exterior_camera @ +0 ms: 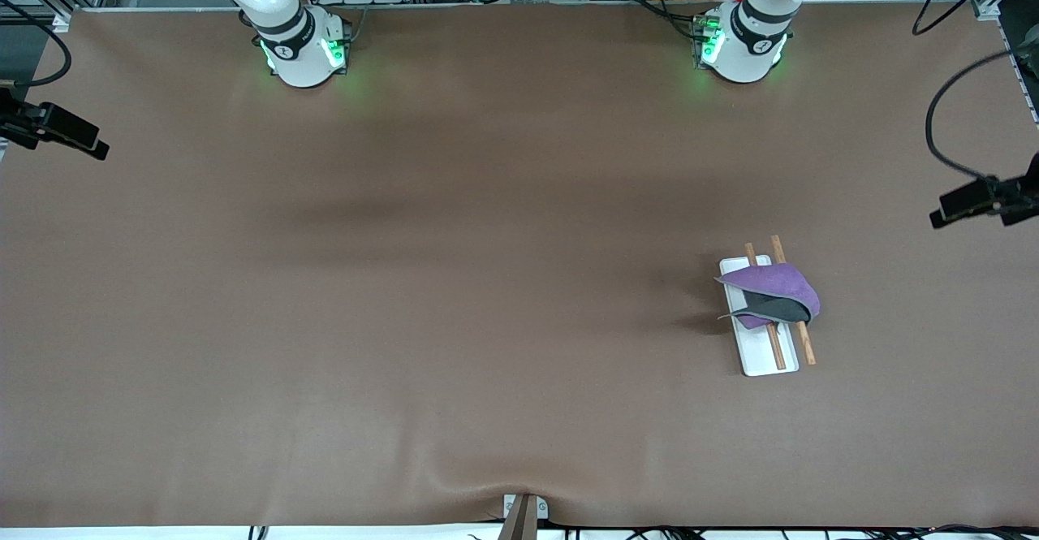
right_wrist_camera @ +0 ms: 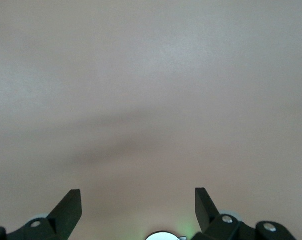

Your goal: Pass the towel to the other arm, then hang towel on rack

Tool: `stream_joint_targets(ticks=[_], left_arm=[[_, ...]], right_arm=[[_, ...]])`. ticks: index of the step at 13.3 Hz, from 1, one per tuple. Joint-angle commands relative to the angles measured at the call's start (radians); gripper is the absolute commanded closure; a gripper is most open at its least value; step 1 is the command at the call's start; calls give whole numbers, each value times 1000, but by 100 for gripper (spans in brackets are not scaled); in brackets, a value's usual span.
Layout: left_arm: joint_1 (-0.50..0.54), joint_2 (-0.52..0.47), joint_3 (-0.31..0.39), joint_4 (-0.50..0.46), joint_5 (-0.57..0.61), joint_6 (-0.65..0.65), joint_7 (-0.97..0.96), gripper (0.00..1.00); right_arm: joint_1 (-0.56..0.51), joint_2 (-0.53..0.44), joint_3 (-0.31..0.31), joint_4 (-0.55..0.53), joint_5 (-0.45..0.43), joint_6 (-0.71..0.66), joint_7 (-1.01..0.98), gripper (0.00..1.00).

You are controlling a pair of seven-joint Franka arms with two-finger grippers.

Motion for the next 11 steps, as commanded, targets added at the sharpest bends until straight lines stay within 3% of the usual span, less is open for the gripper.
stream_joint_targets(ticks=[1, 8, 9, 11], left_arm=[[3, -73, -20, -32, 24, -24, -11, 0], [-5, -107, -43, -37, 23, -49, -11, 0], [-49, -122, -26, -55, 24, -60, -11, 0], [-159, -139, 82, -69, 24, -61, -24, 0]], right_arm=[[3, -2, -1, 1, -4, 3, 15, 0], [5, -2, -1, 8, -4, 3, 13, 0], [3, -2, -1, 8, -4, 3, 13, 0], [5, -1, -1, 6, -4, 3, 13, 0]])
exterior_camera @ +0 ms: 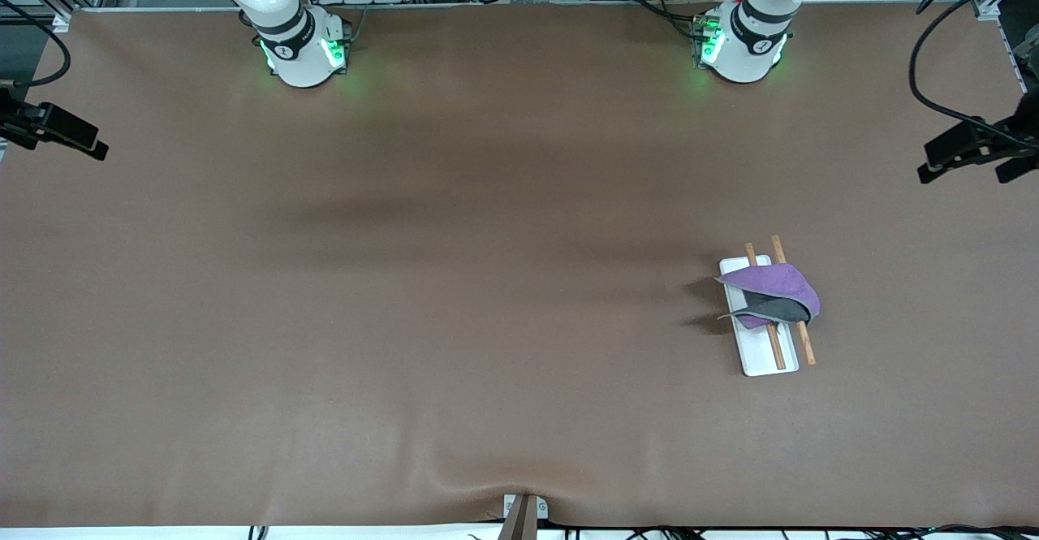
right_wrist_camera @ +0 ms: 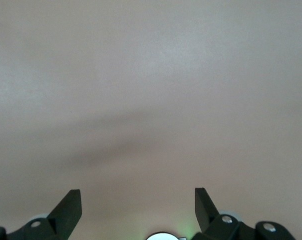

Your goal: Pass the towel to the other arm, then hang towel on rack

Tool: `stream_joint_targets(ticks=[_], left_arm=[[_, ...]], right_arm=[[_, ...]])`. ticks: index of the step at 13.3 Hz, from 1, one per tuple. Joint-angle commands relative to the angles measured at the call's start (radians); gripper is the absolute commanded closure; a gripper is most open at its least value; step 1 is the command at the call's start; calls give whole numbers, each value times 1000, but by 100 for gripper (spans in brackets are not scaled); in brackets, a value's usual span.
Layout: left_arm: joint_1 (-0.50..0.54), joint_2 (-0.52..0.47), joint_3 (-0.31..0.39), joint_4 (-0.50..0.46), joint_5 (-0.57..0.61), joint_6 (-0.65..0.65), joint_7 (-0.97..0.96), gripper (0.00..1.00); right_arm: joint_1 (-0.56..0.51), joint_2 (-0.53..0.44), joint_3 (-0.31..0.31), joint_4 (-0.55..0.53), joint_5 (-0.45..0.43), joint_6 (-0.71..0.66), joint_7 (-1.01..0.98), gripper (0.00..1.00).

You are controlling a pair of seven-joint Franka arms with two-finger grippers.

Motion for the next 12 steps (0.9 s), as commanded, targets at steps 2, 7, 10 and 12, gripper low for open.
stream_joint_targets(ticks=[2, 7, 10, 12], left_arm=[[-194, -70, 182, -64, 22, -9, -9, 0], [-348, -102, 320, -118, 22, -3, -11, 0], [-354, -129, 320, -147, 20, -1, -18, 0], [-358, -152, 320, -176, 19, 1, -53, 0]], right_arm=[[5, -2, -1, 5, -4, 1, 13, 0], [3, -1, -1, 7, -4, 2, 14, 0], [6, -1, -1, 5, -4, 4, 14, 0], [6, -1, -1, 5, -4, 4, 14, 0]])
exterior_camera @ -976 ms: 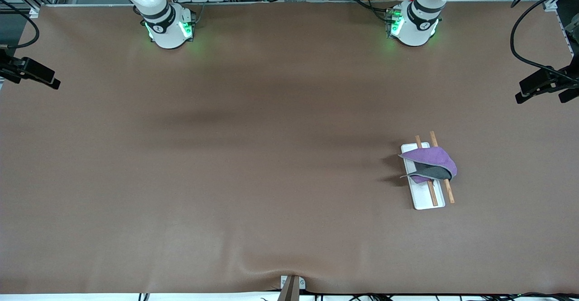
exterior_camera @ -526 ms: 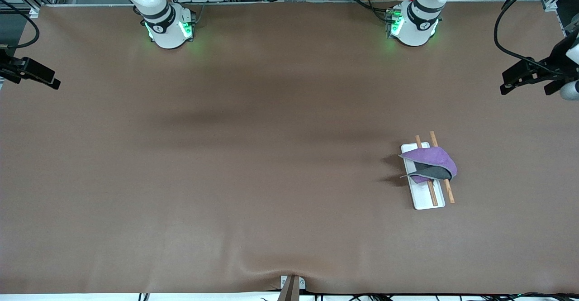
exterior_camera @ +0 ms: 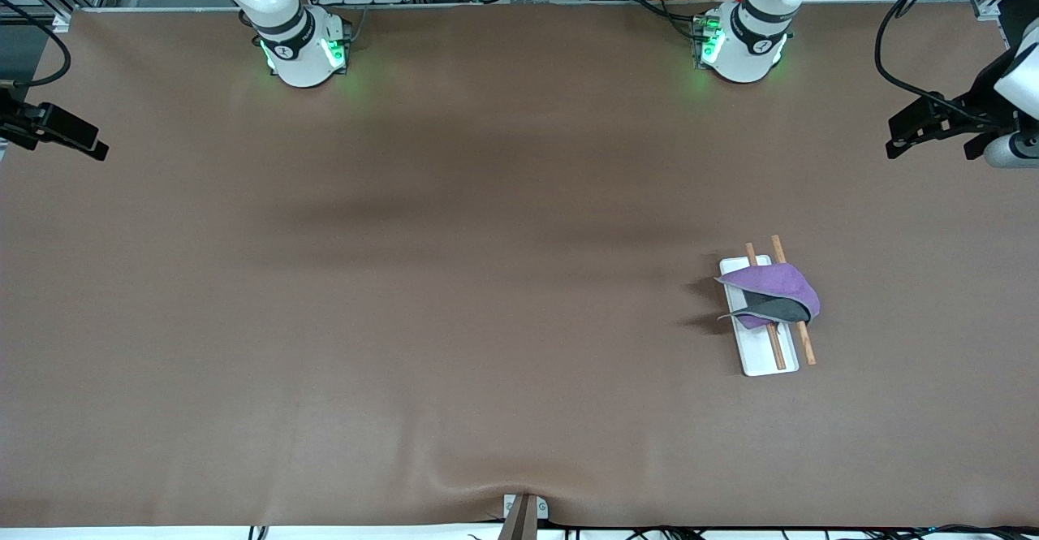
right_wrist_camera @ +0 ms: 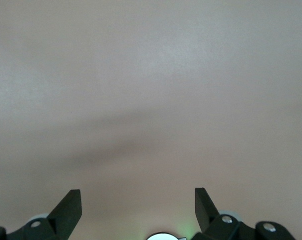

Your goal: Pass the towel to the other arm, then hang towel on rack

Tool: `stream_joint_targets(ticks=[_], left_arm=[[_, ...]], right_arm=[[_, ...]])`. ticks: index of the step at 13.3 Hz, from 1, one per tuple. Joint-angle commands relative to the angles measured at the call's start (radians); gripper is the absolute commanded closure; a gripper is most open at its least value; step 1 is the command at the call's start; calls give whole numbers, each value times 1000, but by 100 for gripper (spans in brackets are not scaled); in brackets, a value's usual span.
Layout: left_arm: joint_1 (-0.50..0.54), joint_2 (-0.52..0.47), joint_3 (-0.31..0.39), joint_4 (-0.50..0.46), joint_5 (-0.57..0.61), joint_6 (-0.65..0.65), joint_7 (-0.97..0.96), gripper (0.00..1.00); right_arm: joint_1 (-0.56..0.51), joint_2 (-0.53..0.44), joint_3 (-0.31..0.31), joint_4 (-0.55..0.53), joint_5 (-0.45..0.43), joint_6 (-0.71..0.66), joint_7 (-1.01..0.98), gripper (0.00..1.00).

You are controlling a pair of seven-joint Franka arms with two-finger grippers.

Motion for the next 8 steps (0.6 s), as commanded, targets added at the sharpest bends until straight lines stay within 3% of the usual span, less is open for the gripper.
stream_joint_targets(ticks=[1, 4, 8], left_arm=[[-19, -68, 10, -71, 20, 12, -35, 0], [-17, -112, 7, -122, 18, 33, -38, 0], [-19, -97, 11, -102, 17, 35, -35, 0]], right_arm=[[5, -1, -1, 5, -4, 2, 14, 0], [6, -1, -1, 5, -4, 2, 14, 0], [6, -1, -1, 5, -4, 2, 14, 0]])
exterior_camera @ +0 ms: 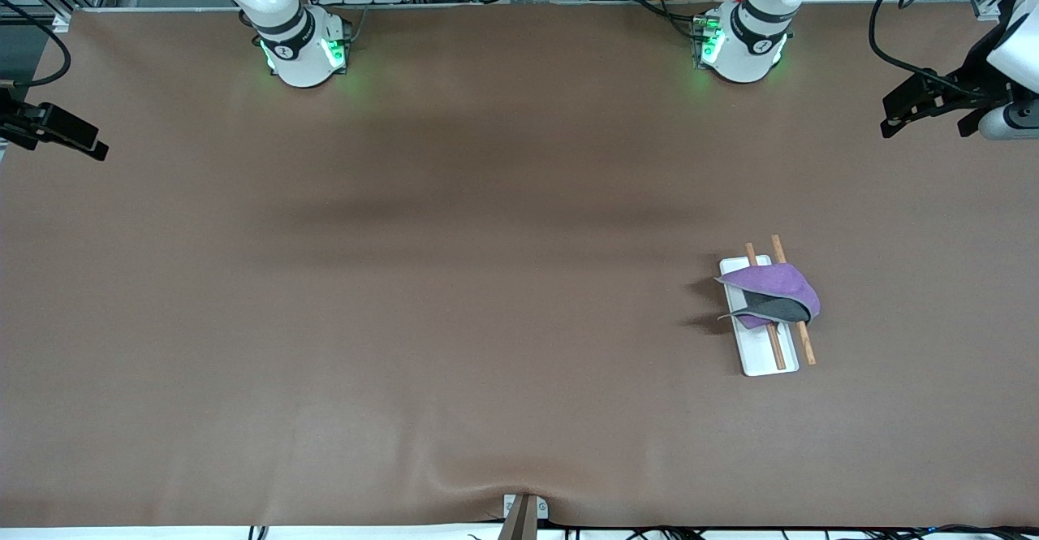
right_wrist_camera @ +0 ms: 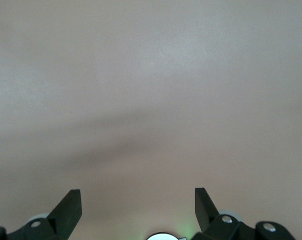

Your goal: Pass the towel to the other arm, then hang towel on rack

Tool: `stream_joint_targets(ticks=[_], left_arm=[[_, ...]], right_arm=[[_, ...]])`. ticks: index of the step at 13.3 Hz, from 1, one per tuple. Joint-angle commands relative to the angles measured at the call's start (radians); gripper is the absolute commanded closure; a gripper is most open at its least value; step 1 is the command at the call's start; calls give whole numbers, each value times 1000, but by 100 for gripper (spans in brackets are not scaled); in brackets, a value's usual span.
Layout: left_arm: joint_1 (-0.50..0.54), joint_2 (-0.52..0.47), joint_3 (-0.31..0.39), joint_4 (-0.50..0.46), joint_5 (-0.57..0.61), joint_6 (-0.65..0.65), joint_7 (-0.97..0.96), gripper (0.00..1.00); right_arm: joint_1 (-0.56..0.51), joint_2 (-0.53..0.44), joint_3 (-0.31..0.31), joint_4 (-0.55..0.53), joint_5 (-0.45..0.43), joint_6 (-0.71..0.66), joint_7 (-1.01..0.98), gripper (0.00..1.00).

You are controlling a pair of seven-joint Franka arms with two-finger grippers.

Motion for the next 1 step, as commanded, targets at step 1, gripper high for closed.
stream_joint_targets(ticks=[1], left_arm=[[-15, -17, 11, -19, 18, 21, -14, 0]], right_arm=[[6, -1, -1, 5, -4, 2, 14, 0]])
